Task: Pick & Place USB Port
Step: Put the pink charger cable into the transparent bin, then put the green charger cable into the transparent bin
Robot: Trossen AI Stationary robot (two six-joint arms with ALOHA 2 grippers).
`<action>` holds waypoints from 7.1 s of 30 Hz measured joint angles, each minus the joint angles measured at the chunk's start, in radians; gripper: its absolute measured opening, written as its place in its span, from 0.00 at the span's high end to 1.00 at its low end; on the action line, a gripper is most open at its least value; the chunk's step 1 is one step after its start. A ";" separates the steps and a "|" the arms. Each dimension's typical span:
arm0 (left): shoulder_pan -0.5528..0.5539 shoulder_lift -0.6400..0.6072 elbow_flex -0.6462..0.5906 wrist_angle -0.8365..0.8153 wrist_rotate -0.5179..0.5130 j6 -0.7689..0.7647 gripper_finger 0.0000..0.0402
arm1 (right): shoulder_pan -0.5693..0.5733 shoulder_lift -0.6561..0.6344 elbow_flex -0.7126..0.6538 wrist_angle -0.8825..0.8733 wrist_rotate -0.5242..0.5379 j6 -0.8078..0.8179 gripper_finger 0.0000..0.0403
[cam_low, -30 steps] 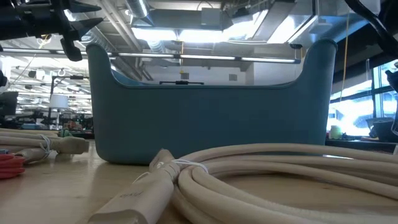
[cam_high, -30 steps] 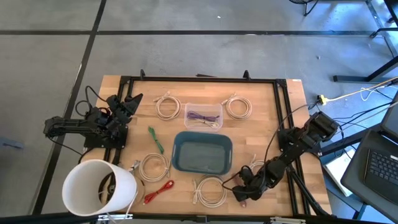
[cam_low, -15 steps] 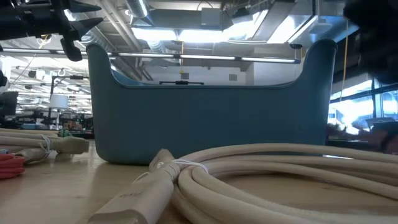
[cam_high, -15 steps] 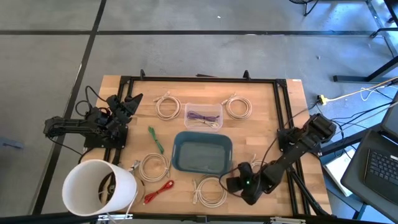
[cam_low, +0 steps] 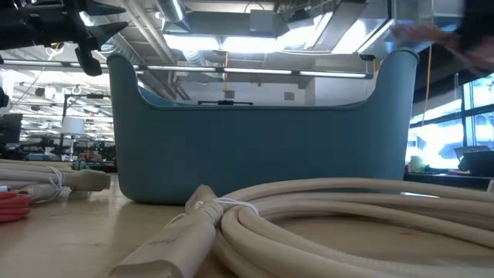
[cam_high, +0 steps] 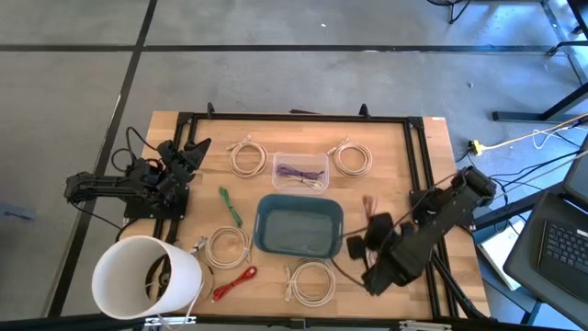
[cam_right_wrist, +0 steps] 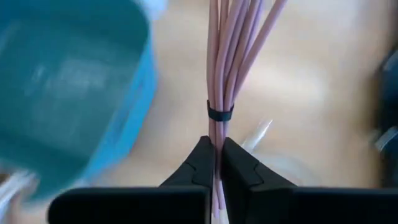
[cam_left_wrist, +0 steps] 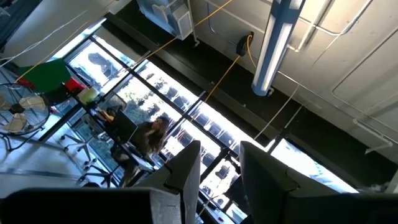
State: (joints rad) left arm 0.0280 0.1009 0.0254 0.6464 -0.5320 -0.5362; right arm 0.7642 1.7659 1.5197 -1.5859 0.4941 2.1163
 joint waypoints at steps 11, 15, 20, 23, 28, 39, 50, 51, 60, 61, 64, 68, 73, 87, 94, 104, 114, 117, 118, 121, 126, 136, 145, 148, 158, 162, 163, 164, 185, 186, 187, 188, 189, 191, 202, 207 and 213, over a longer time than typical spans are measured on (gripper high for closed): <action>0.000 0.000 0.000 0.004 0.000 0.000 0.74 | -0.516 -0.149 -0.051 0.349 -0.026 -1.234 0.98; 0.000 0.000 0.000 0.001 0.000 0.000 0.74 | -0.762 -0.178 -0.047 0.541 -0.250 -1.662 0.98; 0.000 0.000 0.000 0.000 0.000 0.000 0.74 | -0.984 -0.175 -0.044 0.630 -0.464 -1.913 0.98; 0.000 0.000 0.000 0.000 0.000 0.000 0.74 | -1.054 -0.142 -0.044 0.629 -0.539 -2.009 0.98; 0.000 0.000 0.000 0.000 0.000 0.000 0.74 | -1.083 -0.048 -0.017 0.610 -0.593 -2.146 0.98; 0.000 0.000 0.000 0.000 0.000 0.000 0.74 | -1.082 0.266 0.446 0.300 -0.593 -2.354 0.98; 0.000 0.000 0.000 0.000 0.000 0.000 0.74 | -1.082 0.494 0.598 0.114 -0.598 -2.412 0.98; 0.000 0.000 0.000 0.000 0.000 0.000 0.74 | -1.082 0.503 0.597 0.117 -0.615 -2.410 0.98; 0.000 0.000 0.000 0.000 0.000 0.000 0.74 | -1.050 0.569 0.597 0.166 -0.691 -2.390 0.98; 0.000 0.000 0.000 0.000 0.000 0.000 0.74 | -1.048 0.577 0.597 0.170 -0.705 -2.390 0.98; 0.000 0.000 0.000 0.000 0.000 0.000 0.74 | -1.047 0.613 0.597 0.177 -0.717 -2.390 0.98; 0.000 0.000 0.000 0.000 0.000 0.000 0.74 | -1.050 0.654 0.596 0.176 -0.716 -2.390 0.98; 0.000 0.000 0.000 0.000 0.000 0.000 0.74 | -1.052 0.680 0.596 0.187 -0.693 -2.390 0.98; 0.000 0.000 0.000 0.000 0.000 0.000 0.74 | -1.052 0.666 0.663 0.121 -0.680 -2.316 0.61; 0.000 0.000 0.000 0.000 0.000 0.000 0.74 | -1.052 0.629 0.830 0.029 -0.638 -2.274 0.57; 0.000 0.000 0.000 0.002 0.000 0.000 0.74 | -1.052 0.234 0.730 0.014 -0.545 -2.074 0.62; 0.000 0.000 0.000 0.008 0.000 -0.002 0.74 | -0.921 -0.114 0.730 0.014 -0.303 -1.830 0.64; 0.000 0.000 0.000 0.008 0.004 -0.003 0.74 | -0.852 -0.178 0.730 0.014 -0.242 -1.773 0.64; 0.000 0.000 0.000 0.008 0.005 -0.003 0.74 | -0.828 -0.193 0.730 0.014 -0.222 -1.761 0.64; 0.000 0.000 0.000 0.006 0.018 -0.001 0.74 | -0.752 -0.225 0.730 0.015 -0.177 -1.756 0.64; 0.000 0.000 0.000 0.005 0.014 0.067 0.74 | -0.620 -0.269 0.636 0.040 -0.046 -1.699 0.64; 0.000 0.000 0.000 0.001 0.013 0.030 0.74 | -0.497 -0.558 -0.067 0.325 0.052 -1.385 0.64; 0.000 0.000 0.013 -0.200 0.238 0.046 0.74 | -0.497 -0.962 -0.466 0.543 0.082 -1.189 0.63; 0.000 0.002 0.090 -0.495 0.248 0.002 0.74 | -0.497 -1.081 -0.589 0.715 0.116 -1.181 0.63; 0.001 0.216 0.498 -1.096 0.310 0.296 0.74 | -0.502 -1.219 -0.792 0.946 0.109 -1.181 0.63; 0.001 0.417 0.626 -1.259 0.378 0.427 0.74 | -0.502 -1.219 -0.792 0.955 0.108 -1.181 0.63; 0.001 0.473 0.654 -1.305 0.403 0.455 0.74 | -0.502 -1.219 -0.792 0.958 0.108 -1.181 0.63; 0.000 0.529 0.681 -1.355 0.424 0.483 0.73 | -0.502 -1.219 -0.792 0.958 0.108 -1.181 0.63; 0.000 1.248 0.853 -1.788 0.451 1.102 0.63 | -0.502 -1.219 -0.791 0.976 0.086 -1.181 0.63; 0.000 1.259 0.853 -1.777 0.456 1.112 0.63 | -0.502 -1.219 -0.791 0.975 0.086 -1.182 0.63; 0.000 1.268 0.853 -1.765 0.463 1.123 0.64 | -0.502 -1.219 -0.791 0.975 0.086 -1.183 0.63; 0.000 1.277 0.853 -1.759 0.473 1.139 0.64 | -0.502 -1.219 -0.791 0.975 0.086 -1.186 0.63; 0.000 1.288 0.853 -1.754 0.486 1.152 0.64 | -0.502 -1.219 -0.791 0.975 0.086 -1.189 0.63; 0.000 1.308 0.853 -1.735 0.503 1.171 0.64 | -0.502 -1.219 -0.791 0.975 0.087 -1.200 0.63; 0.018 1.382 0.827 -1.630 0.533 1.105 0.66 | -0.502 -1.219 -0.791 0.974 0.089 -1.204 0.64; 0.075 1.322 0.700 -1.593 0.575 1.032 0.69 | -0.502 -1.219 -0.791 0.973 0.089 -1.207 0.64; 0.083 1.243 0.578 -1.523 0.604 1.091 0.73 | -0.502 -1.219 -0.791 0.973 0.089 -1.208 0.64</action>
State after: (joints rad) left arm 0.1109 1.3442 0.6031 -0.8765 0.0719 0.5546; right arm 0.2623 0.5472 0.7292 -0.6125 0.5831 0.9085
